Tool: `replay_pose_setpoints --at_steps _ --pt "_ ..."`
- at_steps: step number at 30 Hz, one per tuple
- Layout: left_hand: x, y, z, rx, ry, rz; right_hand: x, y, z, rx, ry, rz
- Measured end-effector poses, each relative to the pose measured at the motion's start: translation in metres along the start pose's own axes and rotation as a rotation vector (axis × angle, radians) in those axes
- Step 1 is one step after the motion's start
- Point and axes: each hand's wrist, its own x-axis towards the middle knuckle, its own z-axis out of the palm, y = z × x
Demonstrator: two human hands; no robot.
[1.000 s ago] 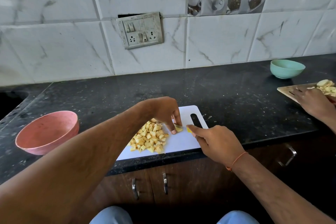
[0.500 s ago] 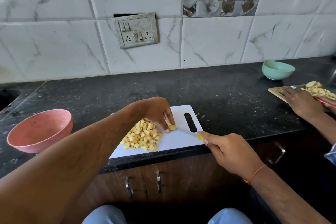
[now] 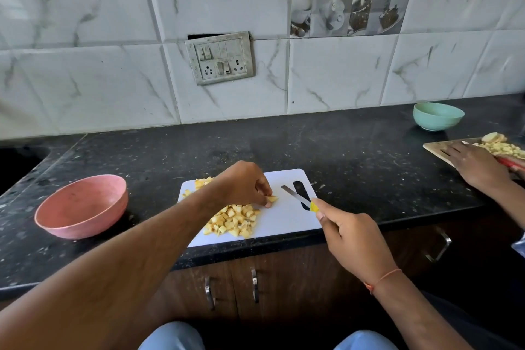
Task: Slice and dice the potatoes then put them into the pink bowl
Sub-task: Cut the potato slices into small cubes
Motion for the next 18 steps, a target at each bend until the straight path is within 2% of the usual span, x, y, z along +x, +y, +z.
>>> replay_pose_setpoints --at_steps 8,18 --pt "-0.009 0.002 0.014 -0.073 0.097 -0.077 0.001 -0.026 0.013 -0.052 -0.028 0.050" --pt "-0.016 0.008 0.013 0.136 0.063 0.034 -0.005 -0.058 0.026 -0.213 -0.111 0.062"
